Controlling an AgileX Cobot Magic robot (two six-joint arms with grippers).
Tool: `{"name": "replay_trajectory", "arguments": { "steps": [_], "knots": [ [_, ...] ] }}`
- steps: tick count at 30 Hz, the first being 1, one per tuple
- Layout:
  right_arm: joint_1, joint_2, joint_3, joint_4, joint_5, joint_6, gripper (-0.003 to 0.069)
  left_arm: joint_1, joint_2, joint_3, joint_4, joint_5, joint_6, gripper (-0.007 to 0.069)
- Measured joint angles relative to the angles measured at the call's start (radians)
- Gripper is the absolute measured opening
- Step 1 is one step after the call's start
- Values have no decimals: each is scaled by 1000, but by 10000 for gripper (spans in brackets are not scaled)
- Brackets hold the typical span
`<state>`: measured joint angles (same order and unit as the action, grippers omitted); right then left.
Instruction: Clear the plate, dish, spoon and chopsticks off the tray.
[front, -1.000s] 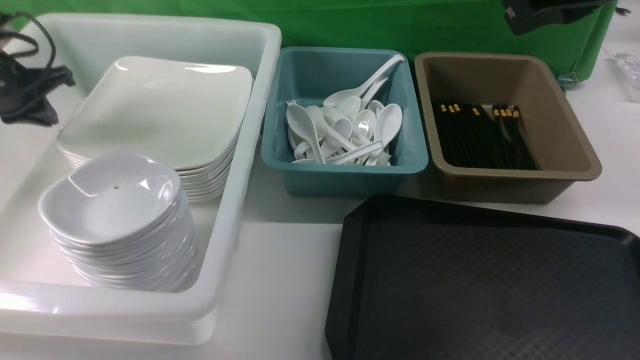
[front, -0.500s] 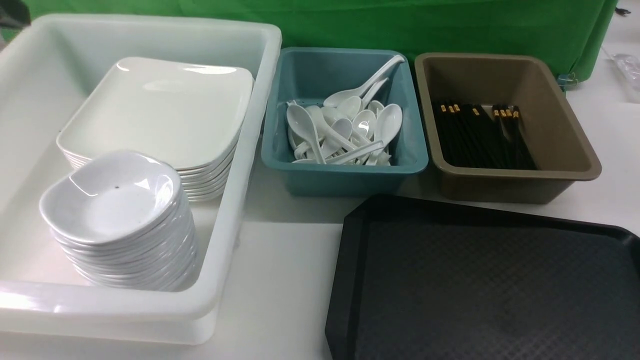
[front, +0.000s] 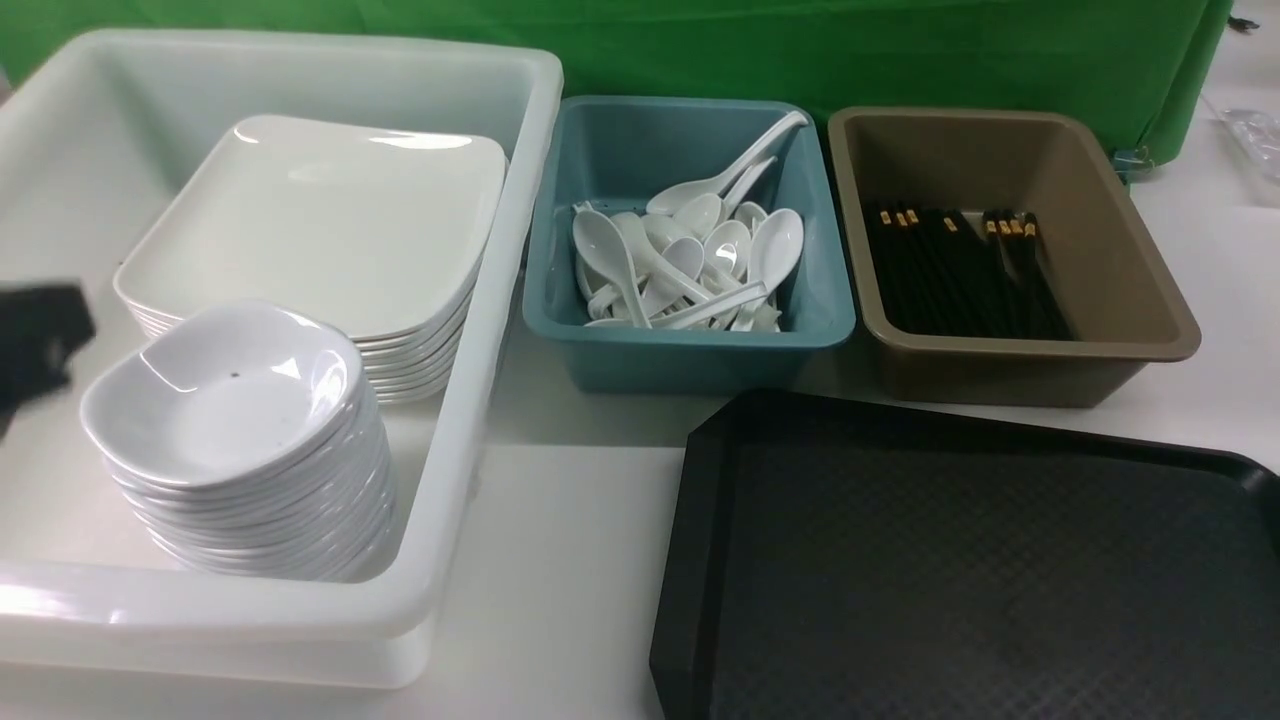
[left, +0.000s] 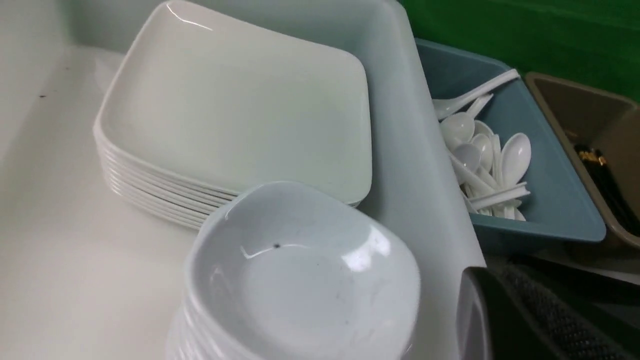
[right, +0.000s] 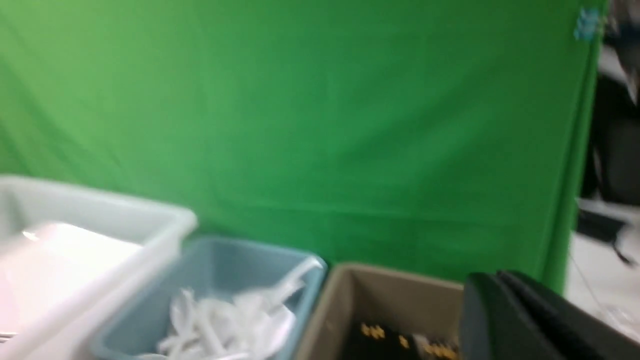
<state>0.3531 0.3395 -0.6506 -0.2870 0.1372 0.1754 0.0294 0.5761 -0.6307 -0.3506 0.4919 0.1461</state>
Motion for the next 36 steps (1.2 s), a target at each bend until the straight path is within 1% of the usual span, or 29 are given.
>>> {"name": "replay_trajectory", "arguments": {
  "steps": [1, 2, 3, 6, 8, 12, 17, 25, 36],
  "knots": [
    [0, -10, 28, 0, -18, 0, 25, 0, -11, 10, 0, -6, 0, 11],
    [0, -101, 152, 1, -104, 4, 27, 0, -113, 106, -19, -58, 1, 11],
    [0, -141, 193, 1, -130, 5, 29, 0, -159, 148, -24, -78, 1, 11],
    [0, -232, 301, 1, -194, 12, 32, 0, -265, 247, -37, -119, 1, 11],
    [0, -265, 332, 2, -206, 20, 34, 0, -308, 287, -38, -131, 1, 11],
    [0, -278, 342, 2, -219, 26, 40, 0, -328, 312, -38, -135, 2, 11],
    [0, -280, 342, 2, -224, 29, 76, 0, -331, 320, -38, -136, 2, 11],
    [0, -280, 343, 1, -224, 29, 92, 0, -331, 320, -36, -136, 2, 11],
    [0, -280, 344, 1, -224, 35, 122, 0, -331, 320, 11, -136, 3, 11]
  ]
}}
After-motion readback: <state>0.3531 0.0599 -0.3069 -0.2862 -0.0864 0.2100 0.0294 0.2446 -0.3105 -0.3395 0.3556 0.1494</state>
